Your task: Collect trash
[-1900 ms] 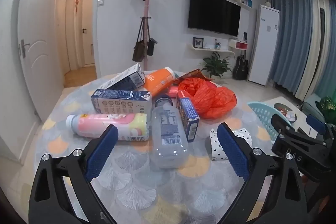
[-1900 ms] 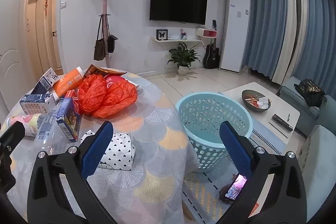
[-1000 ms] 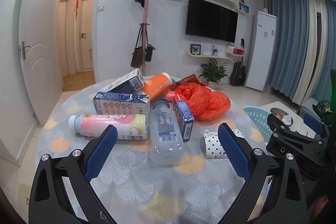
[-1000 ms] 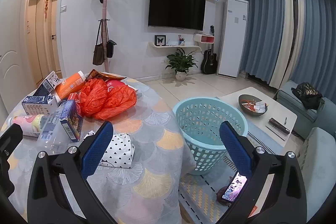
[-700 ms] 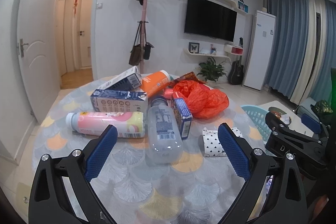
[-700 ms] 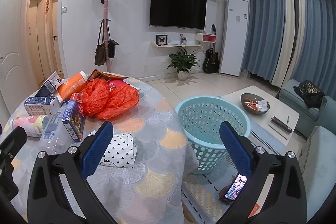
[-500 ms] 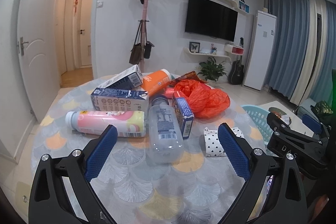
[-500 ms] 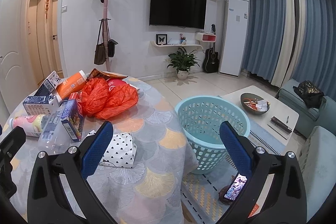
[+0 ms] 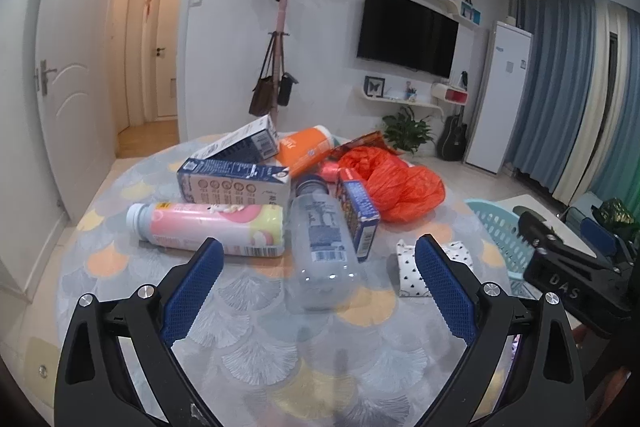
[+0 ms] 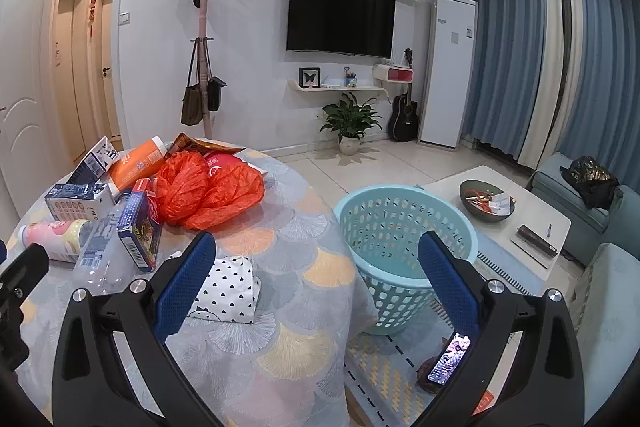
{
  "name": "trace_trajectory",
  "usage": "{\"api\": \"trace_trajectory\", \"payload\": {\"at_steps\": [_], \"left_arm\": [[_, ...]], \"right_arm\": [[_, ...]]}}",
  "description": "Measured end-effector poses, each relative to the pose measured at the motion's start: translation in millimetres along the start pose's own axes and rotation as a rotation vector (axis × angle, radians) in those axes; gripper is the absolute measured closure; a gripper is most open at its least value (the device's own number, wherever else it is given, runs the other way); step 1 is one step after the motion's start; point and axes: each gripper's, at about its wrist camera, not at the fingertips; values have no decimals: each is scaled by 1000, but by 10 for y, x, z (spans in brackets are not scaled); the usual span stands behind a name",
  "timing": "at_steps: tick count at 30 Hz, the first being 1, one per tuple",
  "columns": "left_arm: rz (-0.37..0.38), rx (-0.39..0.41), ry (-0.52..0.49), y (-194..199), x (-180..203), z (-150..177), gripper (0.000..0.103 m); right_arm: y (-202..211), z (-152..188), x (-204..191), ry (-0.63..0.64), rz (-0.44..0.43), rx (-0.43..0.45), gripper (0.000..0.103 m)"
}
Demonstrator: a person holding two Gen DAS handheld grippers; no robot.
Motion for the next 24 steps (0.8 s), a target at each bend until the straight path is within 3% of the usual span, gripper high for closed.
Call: {"api": "trace_trajectory", "payload": {"at_steps": [10, 19, 21, 24], "left_arm": [[90, -188, 4, -466, -153, -33, 10], [97, -319, 16, -976, -243, -112, 25], [107, -338, 19, -1047, -231, -114, 26], [118, -364, 5, -1150, -176, -102, 26]], "right_arm": [[-210, -143, -83, 30, -73, -14, 7], [-414, -319, -219, 55, -191, -53, 24], [-476, -276, -245, 61, -207, -83, 32], [-585, -236, -262, 53, -236, -129, 35]]}}
Point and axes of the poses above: each gripper's, at about its wrist camera, not at the fingertips, and y roughly against the way its jaws point, x to its right, z to its underside, and after that the axes turned 1 degree about y, right-handed
